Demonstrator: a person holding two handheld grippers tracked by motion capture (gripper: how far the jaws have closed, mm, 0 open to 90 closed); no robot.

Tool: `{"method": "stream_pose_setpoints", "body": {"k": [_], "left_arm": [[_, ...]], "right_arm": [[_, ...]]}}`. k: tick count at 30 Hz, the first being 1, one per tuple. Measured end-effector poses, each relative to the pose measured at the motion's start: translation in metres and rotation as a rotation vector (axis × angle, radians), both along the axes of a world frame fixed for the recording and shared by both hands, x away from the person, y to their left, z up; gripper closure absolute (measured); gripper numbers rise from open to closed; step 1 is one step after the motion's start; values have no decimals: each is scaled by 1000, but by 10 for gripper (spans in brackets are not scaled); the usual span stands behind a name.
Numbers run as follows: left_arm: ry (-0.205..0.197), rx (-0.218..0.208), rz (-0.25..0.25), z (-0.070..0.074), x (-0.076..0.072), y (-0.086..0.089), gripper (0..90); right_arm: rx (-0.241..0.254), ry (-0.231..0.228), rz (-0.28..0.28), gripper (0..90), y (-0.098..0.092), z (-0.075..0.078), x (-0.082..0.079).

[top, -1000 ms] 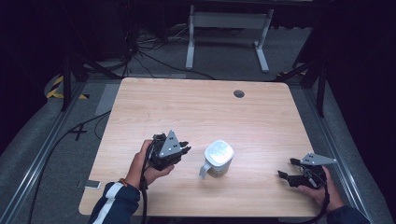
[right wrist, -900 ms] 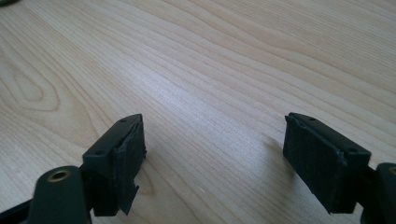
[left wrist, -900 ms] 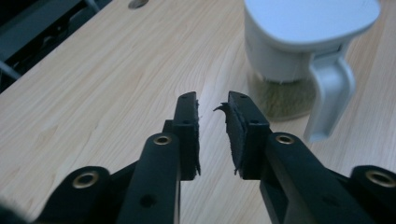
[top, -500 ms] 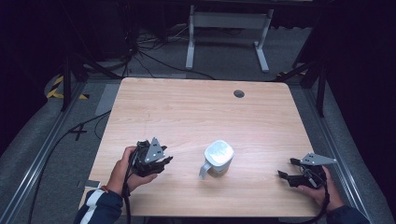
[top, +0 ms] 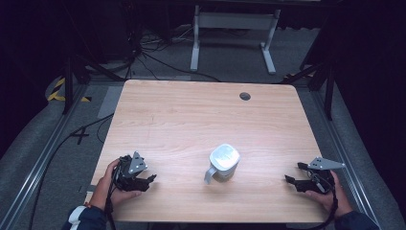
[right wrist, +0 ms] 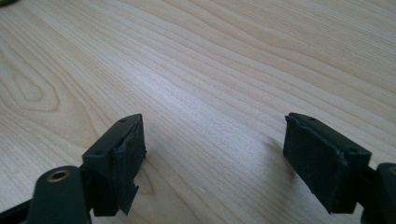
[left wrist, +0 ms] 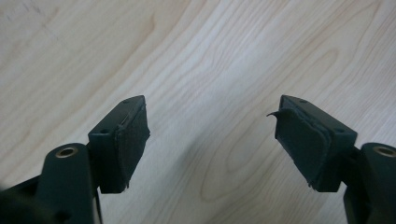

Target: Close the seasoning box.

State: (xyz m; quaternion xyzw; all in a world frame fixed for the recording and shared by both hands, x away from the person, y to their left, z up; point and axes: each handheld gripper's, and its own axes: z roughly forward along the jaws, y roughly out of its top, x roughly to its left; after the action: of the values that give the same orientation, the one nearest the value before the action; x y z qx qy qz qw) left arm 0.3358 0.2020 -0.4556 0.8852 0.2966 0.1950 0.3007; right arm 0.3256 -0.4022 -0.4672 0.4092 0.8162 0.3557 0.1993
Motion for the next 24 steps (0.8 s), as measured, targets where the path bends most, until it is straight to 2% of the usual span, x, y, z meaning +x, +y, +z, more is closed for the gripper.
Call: {"method": "stream_pose_setpoints", "body": {"k": [4,8,10,12,24], "left_arm": [[33,-26,12,-11,-2,12,234],[66,-117,42,-20,-3,24,205],[62,-133,48,-22,-3,25,171],[80,-190,79,-27,-3,30,152],[73,-184,75,-27,-3,31,148]], "right_arm": [[0,0,0,209,0,0,0],[0,0,0,209,0,0,0],[0,0,0,209,0,0,0],[0,0,0,208,0,0,0],[0,-1,0,209,0,0,0]]}}
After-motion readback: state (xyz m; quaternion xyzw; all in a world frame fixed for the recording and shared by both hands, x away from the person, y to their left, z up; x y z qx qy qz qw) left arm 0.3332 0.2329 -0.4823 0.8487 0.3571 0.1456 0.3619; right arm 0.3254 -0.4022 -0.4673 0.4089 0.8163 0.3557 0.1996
